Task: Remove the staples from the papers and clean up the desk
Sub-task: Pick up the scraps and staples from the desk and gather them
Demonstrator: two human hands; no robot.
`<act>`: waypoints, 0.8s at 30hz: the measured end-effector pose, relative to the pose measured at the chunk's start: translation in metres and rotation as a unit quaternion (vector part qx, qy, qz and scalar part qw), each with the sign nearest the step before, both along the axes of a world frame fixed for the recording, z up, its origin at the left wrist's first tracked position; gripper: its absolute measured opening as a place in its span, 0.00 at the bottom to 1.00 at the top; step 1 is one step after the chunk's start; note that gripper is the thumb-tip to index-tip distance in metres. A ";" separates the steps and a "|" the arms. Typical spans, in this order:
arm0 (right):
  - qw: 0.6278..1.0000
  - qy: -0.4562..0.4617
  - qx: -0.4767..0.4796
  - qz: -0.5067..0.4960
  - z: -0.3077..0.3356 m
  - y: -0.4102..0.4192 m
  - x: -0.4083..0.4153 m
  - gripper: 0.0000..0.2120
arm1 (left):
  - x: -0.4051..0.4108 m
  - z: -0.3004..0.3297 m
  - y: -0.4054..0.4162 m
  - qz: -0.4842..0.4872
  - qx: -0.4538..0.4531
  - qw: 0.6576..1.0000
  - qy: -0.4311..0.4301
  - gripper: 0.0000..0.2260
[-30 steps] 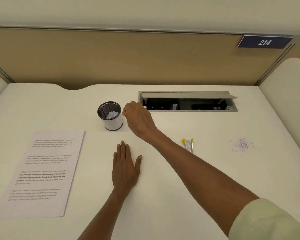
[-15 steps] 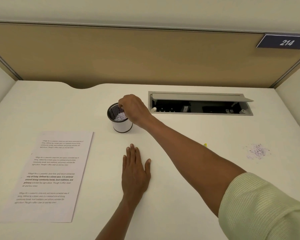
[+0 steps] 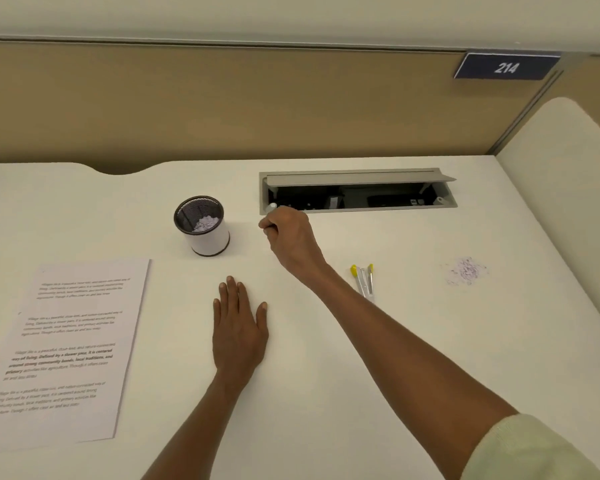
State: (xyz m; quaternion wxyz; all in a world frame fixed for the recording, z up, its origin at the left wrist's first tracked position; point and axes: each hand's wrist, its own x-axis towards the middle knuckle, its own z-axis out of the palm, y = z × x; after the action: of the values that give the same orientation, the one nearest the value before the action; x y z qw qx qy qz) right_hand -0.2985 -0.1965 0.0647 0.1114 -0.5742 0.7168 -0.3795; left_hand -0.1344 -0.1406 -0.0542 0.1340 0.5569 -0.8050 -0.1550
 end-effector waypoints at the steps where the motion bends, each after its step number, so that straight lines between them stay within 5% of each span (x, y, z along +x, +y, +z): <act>1: 1.000 0.000 0.008 -0.018 -0.004 0.015 -0.012 0.09 | 0.000 0.000 0.000 -0.001 -0.001 1.000 0.001 0.32; 18: 0.940 -0.039 0.095 -0.326 -0.044 0.206 -0.207 0.08 | -0.051 0.006 0.056 -0.047 0.066 0.995 0.060 0.25; 24: 0.925 0.006 0.217 -0.312 -0.055 0.230 -0.259 0.26 | -0.067 0.004 0.068 -0.056 0.060 0.995 0.049 0.25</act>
State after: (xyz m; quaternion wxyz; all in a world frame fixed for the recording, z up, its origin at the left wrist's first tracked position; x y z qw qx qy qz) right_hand -0.5573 0.0335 0.0094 0.1051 -0.2851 0.9254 -0.2267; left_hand -0.2014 -0.0729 -0.0497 0.1306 0.5099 -0.8166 -0.2370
